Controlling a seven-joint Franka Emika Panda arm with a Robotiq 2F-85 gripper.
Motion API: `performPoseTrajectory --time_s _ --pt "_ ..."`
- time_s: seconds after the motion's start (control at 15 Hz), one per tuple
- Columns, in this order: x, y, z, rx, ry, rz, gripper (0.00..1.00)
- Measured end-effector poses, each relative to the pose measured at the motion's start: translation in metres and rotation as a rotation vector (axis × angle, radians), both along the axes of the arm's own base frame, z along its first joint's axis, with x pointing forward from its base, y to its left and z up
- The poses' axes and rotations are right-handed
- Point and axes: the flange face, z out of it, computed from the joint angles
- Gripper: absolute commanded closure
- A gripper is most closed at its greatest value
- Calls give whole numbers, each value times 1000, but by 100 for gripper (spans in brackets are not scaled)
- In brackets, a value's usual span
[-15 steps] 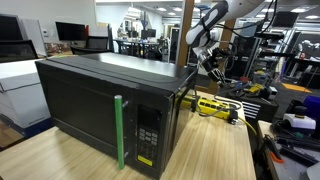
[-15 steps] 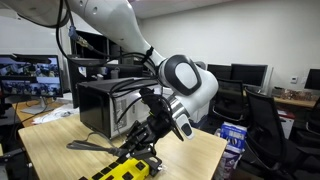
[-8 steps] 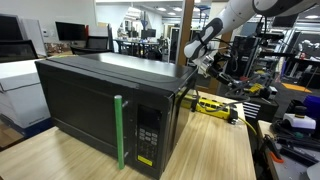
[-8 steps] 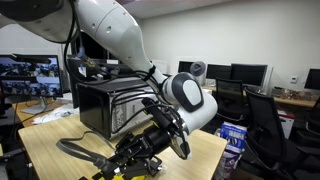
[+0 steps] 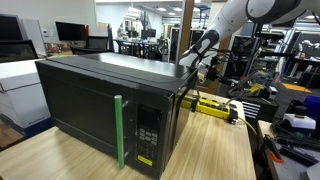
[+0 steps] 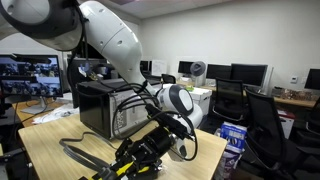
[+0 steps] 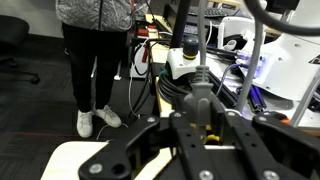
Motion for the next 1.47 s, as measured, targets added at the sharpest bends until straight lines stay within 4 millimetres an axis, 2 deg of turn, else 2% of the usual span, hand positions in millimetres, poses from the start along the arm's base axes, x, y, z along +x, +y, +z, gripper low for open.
performPoseTrajectory --time_s 0.4,1.07,1.47 --pt "-4 9 -12 79 34 48 92" --pt "-21 37 -57 177 -10 136 92" --pt "-3 56 -54 172 -33 192 92"
